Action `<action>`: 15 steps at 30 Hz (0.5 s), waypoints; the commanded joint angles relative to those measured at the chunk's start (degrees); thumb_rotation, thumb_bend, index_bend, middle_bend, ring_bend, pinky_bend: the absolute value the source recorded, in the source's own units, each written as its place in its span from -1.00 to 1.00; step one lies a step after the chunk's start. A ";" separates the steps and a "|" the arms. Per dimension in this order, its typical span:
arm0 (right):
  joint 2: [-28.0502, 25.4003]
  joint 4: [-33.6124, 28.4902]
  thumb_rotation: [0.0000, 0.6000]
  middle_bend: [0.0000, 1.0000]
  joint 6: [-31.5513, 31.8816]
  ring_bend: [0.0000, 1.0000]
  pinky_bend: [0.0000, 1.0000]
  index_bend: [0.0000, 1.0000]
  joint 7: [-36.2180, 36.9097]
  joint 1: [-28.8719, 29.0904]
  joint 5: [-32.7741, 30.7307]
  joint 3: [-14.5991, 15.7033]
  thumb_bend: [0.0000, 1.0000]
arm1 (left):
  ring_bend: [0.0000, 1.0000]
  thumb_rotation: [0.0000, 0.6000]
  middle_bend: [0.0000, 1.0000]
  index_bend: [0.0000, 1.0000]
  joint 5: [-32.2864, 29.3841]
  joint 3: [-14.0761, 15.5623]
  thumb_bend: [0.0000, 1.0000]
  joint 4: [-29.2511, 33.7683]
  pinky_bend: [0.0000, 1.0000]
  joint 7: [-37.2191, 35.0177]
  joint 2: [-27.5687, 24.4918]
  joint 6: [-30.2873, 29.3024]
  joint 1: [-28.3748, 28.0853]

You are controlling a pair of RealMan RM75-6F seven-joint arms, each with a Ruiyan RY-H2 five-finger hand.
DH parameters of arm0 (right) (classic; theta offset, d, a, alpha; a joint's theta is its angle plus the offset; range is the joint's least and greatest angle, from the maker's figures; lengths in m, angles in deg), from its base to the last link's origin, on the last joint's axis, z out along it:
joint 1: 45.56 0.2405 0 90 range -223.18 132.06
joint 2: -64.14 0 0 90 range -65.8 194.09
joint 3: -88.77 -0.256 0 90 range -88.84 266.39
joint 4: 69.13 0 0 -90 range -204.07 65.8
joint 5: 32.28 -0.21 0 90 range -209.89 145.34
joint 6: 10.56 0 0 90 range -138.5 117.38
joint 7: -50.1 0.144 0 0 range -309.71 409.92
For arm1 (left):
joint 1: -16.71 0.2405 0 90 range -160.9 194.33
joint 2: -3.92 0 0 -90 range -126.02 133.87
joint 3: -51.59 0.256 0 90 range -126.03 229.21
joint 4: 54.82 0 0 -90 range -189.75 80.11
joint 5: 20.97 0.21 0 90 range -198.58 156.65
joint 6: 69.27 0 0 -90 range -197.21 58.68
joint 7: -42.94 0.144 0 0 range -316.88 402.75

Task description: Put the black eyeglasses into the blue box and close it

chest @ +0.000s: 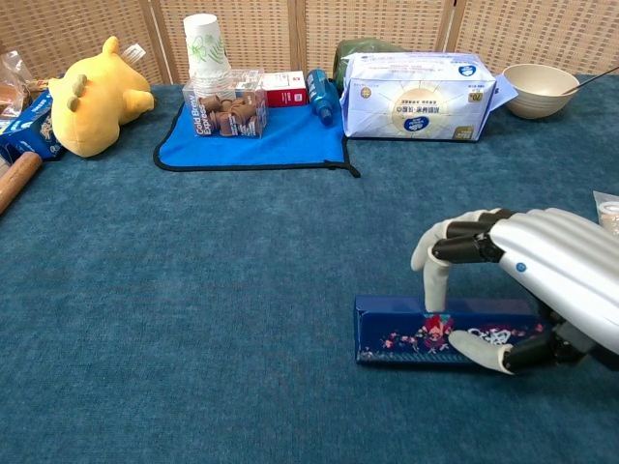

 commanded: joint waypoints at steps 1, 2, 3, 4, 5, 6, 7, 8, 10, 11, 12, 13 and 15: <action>0.31 0.41 1.00 -0.37 -0.40 -0.50 -0.43 -0.07 0.24 0.63 -0.81 -0.68 -0.46 | -1.00 0.76 -1.00 -0.93 -0.07 0.00 -0.37 -0.02 -1.00 -0.01 0.04 0.18 -0.06; 0.39 0.53 1.00 -0.38 -0.61 -0.51 -0.43 -0.09 0.25 0.81 -1.11 -0.83 -0.46 | -1.00 0.78 -1.00 -0.93 -0.08 0.01 -0.37 -0.05 -1.00 -0.02 0.07 0.23 -0.09; 0.56 0.82 1.00 -0.39 -0.75 -0.52 -0.43 -0.11 0.19 1.06 -1.37 -1.06 -0.46 | -1.00 0.77 -1.00 -0.93 -0.09 0.01 -0.37 -0.08 -1.00 -0.01 0.12 0.30 -0.12; 0.73 1.16 1.00 -0.39 -0.85 -0.53 -0.43 -0.12 0.03 1.23 -1.52 -1.20 -0.46 | -1.00 0.77 -1.00 -0.93 -0.12 0.01 -0.37 -0.10 -1.00 0.00 0.15 0.36 -0.14; 0.89 1.42 1.00 -0.40 -0.99 -0.53 -0.44 -0.13 0.08 1.38 -1.72 -1.27 -0.46 | -1.00 0.78 -1.00 -0.93 -0.17 0.02 -0.38 -0.15 -1.00 0.00 0.18 0.44 -0.15; 1.09 1.67 1.00 -0.41 -1.08 -0.54 -0.44 -0.14 0.28 1.54 -1.91 -1.37 -0.46 | -1.00 0.78 -1.00 -0.93 -0.21 0.02 -0.38 -0.21 -1.00 -0.02 0.21 0.49 -0.16; 1.22 1.86 1.00 -0.41 -1.13 -0.54 -0.44 -0.15 0.36 1.65 -2.04 -1.44 -0.46 | -1.00 0.78 -1.00 -0.93 -0.25 0.01 -0.38 -0.24 -1.00 -0.04 0.23 0.52 -0.17; 1.41 2.23 1.00 -0.42 -1.29 -0.55 -0.44 -0.16 0.33 1.84 -2.27 -1.59 -0.45 | -1.00 0.77 -1.00 -0.93 -0.30 -0.01 -0.37 -0.29 -1.00 -0.09 0.25 0.58 -0.18; 1.85 2.98 1.00 -0.43 -1.64 -0.56 -0.44 -0.16 0.31 2.32 -2.77 -1.99 -0.45 | -1.00 0.76 -1.00 -0.93 -0.37 -0.01 -0.37 -0.42 -1.00 -0.16 0.28 0.69 -0.21; 1.96 3.23 1.00 -0.43 -1.71 -0.56 -0.44 -0.16 0.23 2.46 -2.90 -2.12 -0.45 | -1.00 0.76 -1.00 -0.93 -0.38 -0.02 -0.37 -0.46 -1.00 -0.16 0.30 0.69 -0.22; 2.12 3.55 1.00 -0.43 -1.84 -0.56 -0.44 -0.17 0.12 2.66 -3.14 -2.34 -0.45 | -1.00 0.76 -1.00 -0.93 -0.40 -0.05 -0.37 -0.52 -1.00 -0.18 0.32 0.68 -0.23; 2.40 4.05 1.00 -0.43 -2.17 -0.56 -0.44 -0.17 0.26 3.02 -3.86 -2.94 -0.45 | -1.00 0.76 -1.00 -0.93 -0.53 -0.05 -0.37 -0.59 -1.00 -0.30 0.38 0.79 -0.23; 2.70 4.70 1.00 -0.44 -2.71 -0.56 -0.44 -0.17 0.36 3.63 -4.64 -3.54 -0.45 | -1.00 0.77 -1.00 -0.93 -0.62 -0.05 -0.38 -0.77 -1.00 -0.42 0.48 0.92 -0.25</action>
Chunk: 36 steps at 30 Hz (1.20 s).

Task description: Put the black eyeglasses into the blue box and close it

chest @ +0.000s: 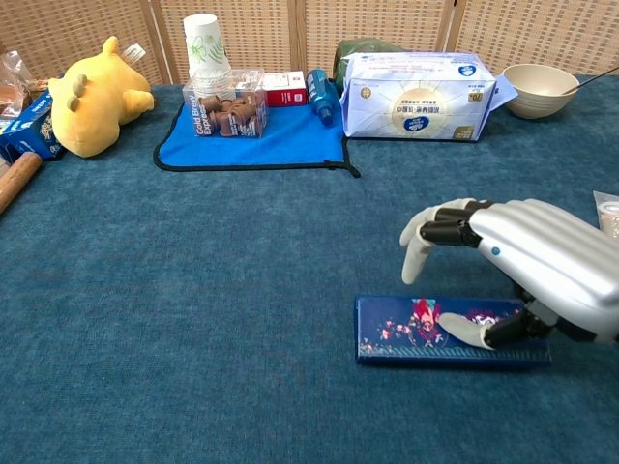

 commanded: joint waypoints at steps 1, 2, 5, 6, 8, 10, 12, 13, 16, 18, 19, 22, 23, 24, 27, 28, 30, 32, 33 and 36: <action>0.52 1.13 1.00 -0.44 -0.92 -0.56 -0.45 -0.17 0.00 1.00 -1.27 -1.05 -0.45 | -1.00 0.78 -1.00 -0.93 -0.08 0.04 -0.38 -0.22 -1.00 -0.08 0.14 0.19 -0.03; 0.59 1.35 1.00 -0.44 -1.17 -0.56 -0.45 -0.17 -0.15 1.23 -1.60 -1.22 -0.45 | -1.00 0.77 -1.00 -0.93 -0.10 0.04 -0.38 -0.29 -1.00 -0.09 0.18 0.22 -0.04; 0.72 1.79 1.00 -0.45 -1.71 -0.56 -0.45 -0.18 -0.46 1.73 -2.51 -1.56 -0.45 | -1.00 0.77 -1.00 -0.93 -0.25 0.05 -0.38 -0.51 -1.00 -0.25 0.31 0.28 0.01; 0.76 1.92 1.00 -0.45 -1.85 -0.56 -0.45 -0.18 -0.62 1.87 -2.80 -1.65 -0.45 | -1.00 0.77 -1.00 -0.93 -0.33 0.05 -0.38 -0.59 -1.00 -0.32 0.36 0.33 0.03; 0.80 2.08 1.00 -0.45 -2.16 -0.56 -0.45 -0.19 -0.88 2.07 -3.38 -1.78 -0.45 | -1.00 0.77 -1.00 -0.93 -0.44 0.07 -0.38 -0.72 -1.00 -0.44 0.42 0.41 0.06; 0.85 2.35 1.00 -0.45 -2.62 -0.56 -0.45 -0.20 -1.28 2.38 -4.19 -1.97 -0.45 | -1.00 0.77 -1.00 -0.93 -0.52 0.10 -0.38 -0.92 -1.00 -0.48 0.52 0.55 0.07; 0.87 2.45 1.00 -0.45 -2.73 -0.56 -0.45 -0.21 -1.94 2.59 -4.55 -2.05 -0.45 | -1.00 0.77 -1.00 -0.93 -0.53 0.08 -0.38 -0.99 -1.00 -0.56 0.55 0.54 0.06; 0.85 2.31 1.00 -0.45 -2.69 -0.57 -0.45 -0.21 -1.96 2.65 -4.67 -2.02 -0.45 | -1.00 0.77 -1.00 -0.93 -0.54 0.06 -0.38 -1.02 -1.00 -0.58 0.55 0.53 0.06; 0.47 1.51 1.00 -0.45 -1.86 -0.57 -0.45 -0.22 -2.23 2.79 -4.29 -1.88 -0.45 | -1.00 0.77 -1.00 -0.93 -0.51 0.04 -0.38 -1.02 -1.00 -0.52 0.54 0.59 0.01; 0.23 0.93 1.00 -0.45 -1.53 -0.58 -0.46 -0.23 -2.39 2.83 -4.18 -1.79 -0.45 | -1.00 0.78 -1.00 -0.93 -0.47 0.05 -0.38 -0.98 -1.00 -0.45 0.54 0.65 -0.02; -0.14 -0.09 1.00 -0.45 -1.08 -0.58 -0.46 -0.24 -2.28 2.85 -3.95 -1.77 -0.45 | -1.00 0.78 -1.00 -0.93 -0.38 0.07 -0.38 -0.94 -1.00 -0.40 0.58 0.70 -0.09; -1.53 -3.06 1.00 -0.45 -0.71 -0.58 -0.47 -0.25 -2.72 2.76 -4.02 -1.45 -0.44 | -1.00 0.77 -1.00 -0.93 -0.33 0.06 -0.38 -0.83 -1.00 -0.29 0.61 0.74 -0.14; -2.02 -4.07 1.00 -0.45 -0.63 -0.58 -0.48 -0.26 -3.19 2.68 -4.06 -1.30 -0.44 | -1.00 0.77 -1.00 -0.93 -0.32 0.07 -0.38 -0.83 -1.00 -0.26 0.59 0.78 -0.16; -2.64 -5.39 1.00 -0.45 -0.57 -0.59 -0.48 -0.27 -3.90 2.53 -4.16 -1.02 -0.44 | -1.00 0.77 -1.00 -0.93 -0.34 0.07 -0.38 -0.82 -1.00 -0.22 0.56 0.81 -0.17; -4.17 -8.84 1.00 -0.45 -0.78 -0.59 -0.49 -0.31 -6.18 1.90 -4.74 0.21 -0.43 | -1.00 0.76 -1.00 -0.93 -0.49 0.02 -0.38 -0.85 -1.00 -0.30 0.54 0.92 -0.18; -4.54 -9.80 1.00 -0.45 -0.94 -0.60 -0.49 -0.32 -6.94 1.70 -5.02 0.61 -0.43 | -1.00 0.76 -1.00 -0.93 -0.54 0.01 -0.37 -0.87 -1.00 -0.34 0.56 0.96 -0.19; -5.34 -11.86 1.00 -0.47 -1.56 -0.62 -0.50 -0.38 -8.76 1.32 -5.85 1.51 -0.40 | -1.00 0.76 -1.00 -0.93 -0.58 0.03 -0.38 -0.99 -1.00 -0.41 0.63 1.13 -0.25; -5.93 -13.44 1.00 -0.51 -2.25 -0.66 -0.51 -0.46 -10.48 1.16 -6.73 2.03 -0.39 | -1.00 0.76 -1.00 -0.93 -0.51 0.08 -0.38 -1.10 -1.00 -0.43 0.72 1.26 -0.32; -6.29 -14.33 1.00 -0.54 -2.72 -0.69 -0.53 -0.51 -11.60 1.12 -7.27 2.32 -0.38 | -1.00 0.78 -1.00 -0.93 -0.47 0.10 -0.38 -1.17 -1.00 -0.46 0.76 1.32 -0.36; -6.76 -15.61 1.00 -0.60 -3.35 -0.74 -0.55 -0.64 -13.43 1.07 -8.30 2.55 -0.39 | -1.00 0.77 -1.00 -0.93 -0.43 0.14 -0.38 -1.27 -1.00 -0.58 0.81 1.39 -0.41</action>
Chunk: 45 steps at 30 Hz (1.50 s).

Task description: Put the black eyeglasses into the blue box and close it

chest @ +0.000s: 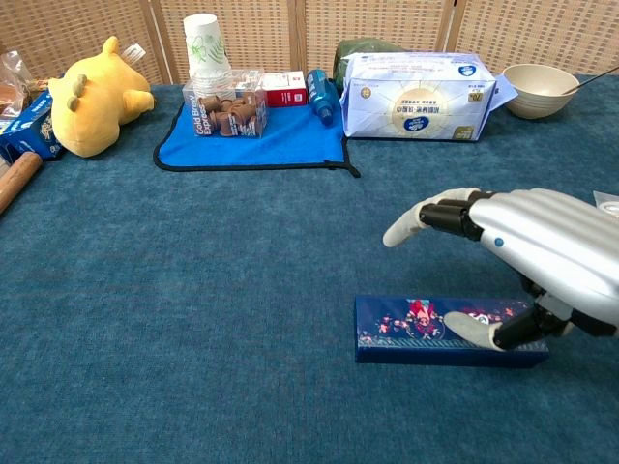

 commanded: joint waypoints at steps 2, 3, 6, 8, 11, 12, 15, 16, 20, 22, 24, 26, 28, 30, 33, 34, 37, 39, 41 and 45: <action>-0.96 -2.06 1.00 -0.62 -1.21 -0.75 -0.55 -0.69 -2.56 -0.22 -1.90 0.60 -0.38 | -1.00 0.77 -1.00 -0.93 0.04 -0.01 -0.38 -0.09 -1.00 -0.11 0.04 -0.02 -0.04; -1.03 -2.29 1.00 -0.63 -1.36 -0.76 -0.55 -0.72 -2.83 -0.22 -2.23 0.60 -0.38 | -1.00 0.76 -1.00 -0.93 0.03 -0.04 -0.38 -0.11 -1.00 -0.13 0.05 -0.05 -0.04; -1.44 -3.10 1.00 -0.67 -2.40 -0.79 -0.57 -0.82 -4.37 -0.02 -3.98 0.58 -0.37 | -1.00 0.75 -1.00 -0.93 -0.03 -0.08 -0.37 -0.22 -1.00 -0.31 0.05 -0.13 -0.02; -2.06 -3.97 1.00 -0.71 -4.00 -0.82 -0.59 -0.90 -6.43 0.27 -6.09 0.88 -0.36 | -1.00 0.75 -1.00 -0.93 -0.13 -0.05 -0.37 -0.36 -1.00 -0.44 0.08 -0.07 0.03; -2.60 -5.30 0.96 -0.75 -5.14 -0.86 -0.61 -0.98 -8.70 0.62 -8.14 1.05 -0.35 | -1.00 0.78 -1.00 -0.93 -0.14 -0.03 -0.37 -0.51 -1.00 -0.61 0.16 -0.09 0.04; -2.68 -5.57 0.93 -0.76 -5.31 -0.87 -0.62 -1.00 -9.17 0.69 -8.59 1.08 -0.35 | -1.00 0.77 -1.00 -0.93 -0.11 -0.02 -0.37 -0.55 -1.00 -0.60 0.18 -0.09 0.03; -2.82 -6.17 0.89 -0.77 -5.58 -0.89 -0.62 -1.00 -10.21 0.82 -9.64 1.27 -0.36 | -1.00 0.77 -1.00 -0.93 -0.01 0.01 -0.38 -0.60 -1.00 -0.57 0.21 -0.08 0.00; -2.79 -6.22 0.88 -0.77 -5.57 -0.89 -0.62 -1.00 -10.34 0.84 -9.76 1.28 -0.36 | -1.00 0.76 -1.00 -0.93 -0.01 0.00 -0.38 -0.60 -1.00 -0.56 0.22 -0.08 -0.02; -2.70 -6.09 0.87 -0.78 -5.81 -0.90 -0.62 -1.00 -10.86 1.08 -10.69 1.24 -0.36 | -1.00 0.77 -1.00 -0.93 0.03 -0.01 -0.38 -0.58 -1.00 -0.58 0.23 -0.06 -0.07; -2.60 -5.78 0.87 -0.78 -5.96 -0.90 -0.62 -1.00 -11.17 1.26 -11.15 1.14 -0.36 | -1.00 0.78 -1.00 -0.93 0.06 -0.02 -0.38 -0.57 -1.00 -0.49 0.22 -0.08 -0.08; -2.39 -5.37 0.88 -0.78 -6.23 -0.90 -0.62 -1.00 -11.24 1.50 -11.87 0.97 -0.36 | -1.00 0.78 -1.00 -0.93 0.04 0.02 -0.37 -0.54 -1.00 -0.50 0.22 -0.05 -0.07; -2.22 -4.81 0.89 -0.77 -6.72 -0.89 -0.62 -1.00 -11.31 1.84 -12.75 0.69 -0.36 | -1.00 0.77 -1.00 -0.93 0.01 0.06 -0.37 -0.57 -1.00 -0.50 0.22 -0.02 -0.04; -2.10 -4.36 0.95 -0.74 -7.27 -0.86 -0.62 -0.99 -11.52 2.27 -13.71 0.34 -0.36 | -1.00 0.77 -1.00 -0.93 -0.04 0.05 -0.38 -0.60 -1.00 -0.52 0.22 -0.08 0.02; -2.02 -4.04 1.00 -0.66 -7.71 -0.80 -0.62 -0.91 -11.70 2.74 -14.65 -0.15 -0.36 | -1.00 0.77 -1.00 -0.93 -0.19 0.03 -0.38 -0.65 -1.00 -0.60 0.20 -0.13 0.11; -1.69 -3.26 1.00 -0.54 -9.17 -0.69 -0.62 -0.75 -11.37 3.97 -17.08 -1.41 -0.37 | -1.00 0.76 -1.00 -0.93 -0.28 0.07 -0.38 -0.80 -1.00 -0.78 0.22 -0.18 0.23; -1.50 -3.15 1.00 -0.49 -9.56 -0.65 -0.62 -0.70 -10.95 4.37 -17.80 -1.84 -0.38 | -1.00 0.77 -1.00 -0.93 -0.37 0.06 -0.38 -0.88 -1.00 -0.87 0.25 -0.18 0.27; -1.05 -2.84 1.00 -0.27 -9.98 -0.45 -0.54 -0.40 -9.84 5.15 -18.73 -2.60 -0.43 | -1.00 0.77 -1.00 -0.93 -0.56 0.05 -0.38 -1.08 -1.00 -1.08 0.26 -0.17 0.37; -0.91 -2.82 1.00 -0.06 -10.18 -0.25 -0.45 -0.15 -9.16 5.63 -19.29 -2.98 -0.44 | -1.00 0.78 -1.00 -0.93 -0.65 0.02 -0.37 -1.20 -1.00 -1.21 0.26 -0.15 0.40; -0.83 -2.82 1.00 0.08 -10.20 -0.12 -0.39 0.00 -8.75 5.97 -19.65 -3.20 -0.45 | -1.00 0.78 -1.00 -0.93 -0.72 -0.02 -0.37 -1.28 -1.00 -1.29 0.29 -0.10 0.39; -0.73 -2.82 1.00 0.17 -9.62 -0.02 -0.35 0.12 -7.73 6.26 -19.40 -3.21 -0.45 | -1.00 0.78 -1.00 -0.93 -0.80 -0.01 -0.38 -1.36 -1.00 -1.31 0.39 0.16 0.32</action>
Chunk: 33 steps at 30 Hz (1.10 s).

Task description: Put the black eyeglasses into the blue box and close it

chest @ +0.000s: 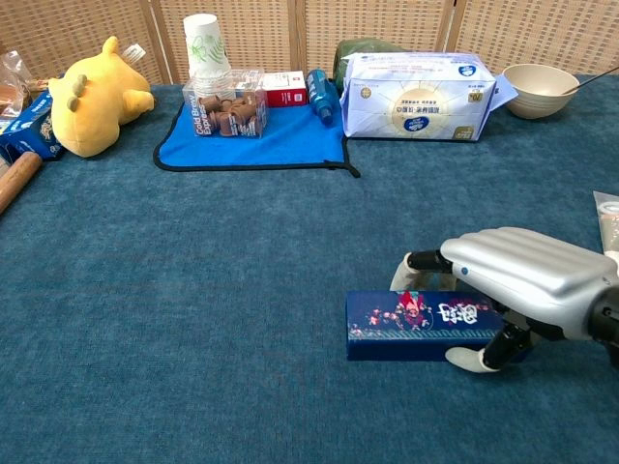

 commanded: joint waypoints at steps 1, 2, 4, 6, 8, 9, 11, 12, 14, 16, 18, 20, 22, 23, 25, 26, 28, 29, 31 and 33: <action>-0.04 -0.15 1.00 0.18 0.60 -0.01 -0.35 0.12 0.97 0.14 0.43 -0.03 -0.45 | -1.00 0.78 -1.00 -0.93 -0.03 -0.01 -0.38 -0.05 -1.00 -0.03 0.08 0.15 -0.07; -0.17 -0.35 1.00 0.18 0.87 -0.01 -0.35 0.13 1.50 0.17 0.62 -0.19 -0.45 | -1.00 0.78 -1.00 -0.93 -0.02 -0.03 -0.38 -0.04 -1.00 0.01 0.09 0.24 -0.14; -0.66 -0.83 1.00 0.18 1.19 -0.01 -0.35 0.13 2.84 0.32 0.84 -0.57 -0.45 | -1.00 0.77 -1.00 -0.93 0.04 -0.06 -0.38 0.05 -1.00 0.17 0.07 0.37 -0.26; -1.32 -1.32 1.00 0.18 1.68 -0.01 -0.35 0.12 4.28 0.55 0.99 -1.41 -0.45 | -1.00 0.78 -1.00 -0.93 0.17 -0.08 -0.38 0.25 -1.00 0.43 0.02 0.46 -0.40; -1.74 -1.57 1.00 0.18 1.93 -0.01 -0.35 0.12 5.09 0.73 1.08 -1.88 -0.45 | -1.00 0.77 -1.00 -0.93 0.18 -0.10 -0.37 0.40 -1.00 0.57 0.00 0.54 -0.46; -2.00 -1.74 1.00 0.17 2.11 -0.01 -0.35 0.11 5.59 0.87 1.12 -2.27 -0.45 | -1.00 0.76 -1.00 -0.94 0.20 -0.10 -0.38 0.52 -1.00 0.64 -0.01 0.61 -0.51; -2.66 -1.91 1.00 0.17 2.38 -0.01 -0.35 0.11 6.60 1.48 0.80 -3.74 -0.45 | -1.00 0.77 -1.00 -0.93 0.30 -0.07 -0.38 0.85 -1.00 0.96 -0.02 0.84 -0.67; -2.90 -1.77 1.00 0.17 2.36 -0.01 -0.35 0.11 6.94 1.93 0.39 -4.59 -0.45 | -1.00 0.78 -1.00 -0.93 0.37 -0.02 -0.38 1.04 -1.00 1.14 -0.03 0.97 -0.74; -3.11 -1.56 1.00 0.17 2.21 -0.01 -0.35 0.11 7.28 2.49 -0.27 -5.47 -0.46 | -1.00 0.77 -1.00 -0.93 0.44 0.02 -0.37 1.25 -1.00 1.36 -0.03 1.09 -0.81; -3.21 -0.79 1.00 0.17 2.03 -0.01 -0.35 0.11 7.88 3.51 -1.45 -7.26 -0.46 | -1.00 0.77 -1.00 -0.93 0.55 0.05 -0.38 1.56 -1.00 1.72 -0.02 1.24 -0.93; -3.01 0.27 1.00 0.17 1.47 -0.02 -0.35 0.10 8.37 4.61 -2.70 -8.60 -0.46 | -1.00 0.77 -1.00 -0.93 0.53 0.07 -0.38 1.87 -1.00 2.00 -0.05 1.43 -1.01; -2.68 1.32 1.00 0.16 0.81 -0.04 -0.35 0.09 8.54 5.60 -3.77 -9.42 -0.46 | -1.00 0.76 -1.00 -0.93 0.45 0.06 -0.38 2.11 -1.00 2.30 -0.09 1.65 -1.10; -2.14 2.84 1.00 0.14 -0.08 -0.06 -0.35 0.08 8.40 6.84 -5.16 -10.17 -0.46 | -1.00 0.77 -1.00 -0.93 0.32 0.06 -0.38 2.37 -1.00 2.56 -0.13 1.97 -1.22; -1.91 3.50 1.00 0.14 -0.45 -0.07 -0.35 0.08 8.30 7.37 -5.78 -10.46 -0.47 | -1.00 0.77 -1.00 -0.94 0.28 0.05 -0.38 2.46 -1.00 2.65 -0.14 2.09 -1.27; -1.29 5.52 1.00 0.14 -1.43 -0.08 -0.36 0.08 7.97 8.67 -7.33 -11.08 -0.47 | -1.00 0.77 -1.00 -0.93 0.17 0.04 -0.38 2.60 -1.00 2.89 -0.16 2.40 -1.40; -1.08 6.22 1.00 0.13 -1.76 -0.08 -0.36 0.08 7.89 9.14 -7.92 -11.27 -0.47 | -1.00 0.77 -1.00 -0.93 0.15 0.05 -0.37 2.65 -1.00 2.97 -0.17 2.50 -1.44; -0.67 7.88 1.00 0.14 -2.48 -0.08 -0.37 0.08 7.81 10.14 -9.32 -11.65 -0.47 | -1.00 0.77 -1.00 -0.94 -0.01 0.04 -0.37 2.72 -1.00 3.18 -0.23 2.80 -1.53; -0.52 8.46 1.00 0.13 -2.67 -0.09 -0.37 0.07 7.79 10.50 -9.78 -11.74 -0.47 | -1.00 0.76 -1.00 -0.94 -0.09 0.01 -0.38 2.76 -1.00 3.23 -0.25 2.90 -1.57; -0.23 9.65 1.00 0.12 -2.97 -0.10 -0.38 0.06 7.86 11.12 -10.68 -11.91 -0.47 | -1.00 0.77 -1.00 -0.94 -0.29 -0.04 -0.38 2.86 -1.00 3.28 -0.24 3.19 -1.67; 0.15 10.64 1.00 0.09 -3.32 -0.13 -0.39 0.03 8.30 11.73 -11.54 -12.18 -0.47 | -1.00 0.78 -1.00 -0.94 -0.40 -0.07 -0.38 3.00 -1.00 3.41 -0.24 3.49 -1.82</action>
